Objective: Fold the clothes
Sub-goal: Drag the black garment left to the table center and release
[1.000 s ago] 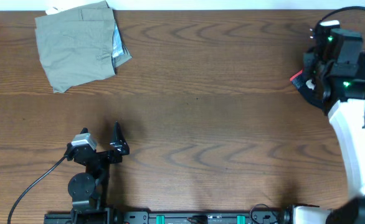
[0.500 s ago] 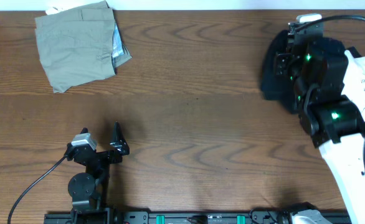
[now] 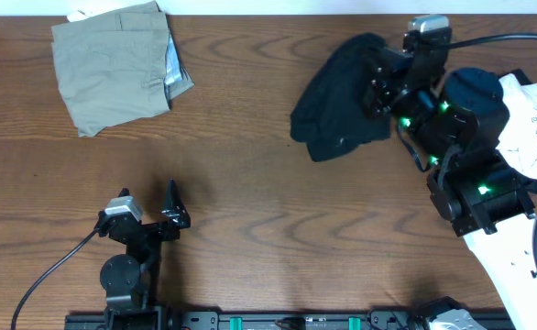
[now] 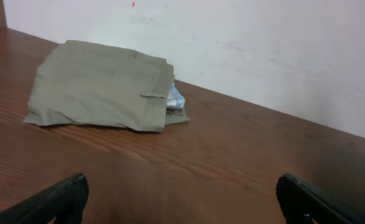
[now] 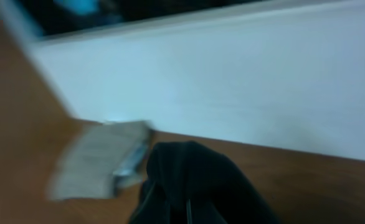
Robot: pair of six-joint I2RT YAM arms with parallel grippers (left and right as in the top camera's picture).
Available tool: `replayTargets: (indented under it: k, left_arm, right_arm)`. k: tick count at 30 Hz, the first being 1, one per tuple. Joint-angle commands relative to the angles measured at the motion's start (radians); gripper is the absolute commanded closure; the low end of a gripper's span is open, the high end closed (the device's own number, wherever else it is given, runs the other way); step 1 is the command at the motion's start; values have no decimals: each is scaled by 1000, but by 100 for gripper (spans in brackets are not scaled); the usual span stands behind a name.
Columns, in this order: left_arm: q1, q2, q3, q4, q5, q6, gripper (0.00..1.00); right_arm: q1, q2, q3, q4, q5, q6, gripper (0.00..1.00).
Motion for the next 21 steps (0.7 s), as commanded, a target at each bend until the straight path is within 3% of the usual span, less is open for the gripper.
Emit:
replayTargets:
  k: [1,9,15,18,21]
  left_arm:
    - [4,0,-16,-34,14,2,2]
    - [4,0,-16,-34,13,2,2]
    - [4,0,-16,-34,14,2,2]
    - [4,0,-16,-34,14,2,2]
    - [4,0,-16,-34,14,2,2]
  right_arm:
    - [21,-20,20,61,-270,187,99]
    - [111,-16,20,230,-469,312,99]
    - [123,-6,19,250,-446,299,97]
    - [121,26,19,218,-409,264,84]
    - [111,66,19,136,-286,200,84]
